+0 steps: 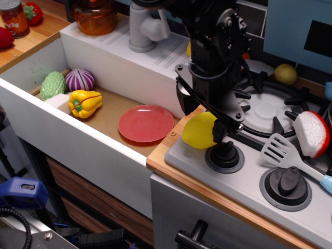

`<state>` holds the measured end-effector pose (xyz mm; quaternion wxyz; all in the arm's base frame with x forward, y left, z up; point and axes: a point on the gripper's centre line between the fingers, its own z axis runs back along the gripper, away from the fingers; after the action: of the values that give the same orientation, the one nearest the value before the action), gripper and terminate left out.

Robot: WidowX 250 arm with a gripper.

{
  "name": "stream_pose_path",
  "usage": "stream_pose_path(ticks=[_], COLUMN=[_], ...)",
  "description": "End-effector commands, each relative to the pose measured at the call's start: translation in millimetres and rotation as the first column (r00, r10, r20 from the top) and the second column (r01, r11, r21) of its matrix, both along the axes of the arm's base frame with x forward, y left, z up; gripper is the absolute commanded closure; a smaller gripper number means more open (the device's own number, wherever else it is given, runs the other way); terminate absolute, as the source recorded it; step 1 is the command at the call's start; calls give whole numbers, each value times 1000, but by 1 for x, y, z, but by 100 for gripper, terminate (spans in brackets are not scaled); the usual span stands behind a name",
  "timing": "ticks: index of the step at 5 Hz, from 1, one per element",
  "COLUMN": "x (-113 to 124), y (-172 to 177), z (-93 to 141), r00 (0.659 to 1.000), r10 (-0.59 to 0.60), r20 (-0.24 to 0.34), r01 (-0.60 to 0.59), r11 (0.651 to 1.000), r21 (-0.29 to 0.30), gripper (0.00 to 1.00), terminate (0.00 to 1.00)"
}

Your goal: Put lemon on plate

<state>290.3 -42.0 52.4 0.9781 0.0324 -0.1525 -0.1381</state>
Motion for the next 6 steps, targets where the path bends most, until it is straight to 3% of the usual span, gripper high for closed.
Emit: stream_pose_path(ticks=[1,3,4,6], x=[11,29,27,24], y=[0,-4,-2,26], z=[-5,-14,-11,19], r00=[1000,999,998,998], r10=[7,37,63,39], r20=[26,12,-11,-47], r01=[-6,-37,-64,-37], r11=[999,997,997,999], r21=[-34,-66,-42,38], gripper=[0,0,100,100], terminate=[0,0,0,0])
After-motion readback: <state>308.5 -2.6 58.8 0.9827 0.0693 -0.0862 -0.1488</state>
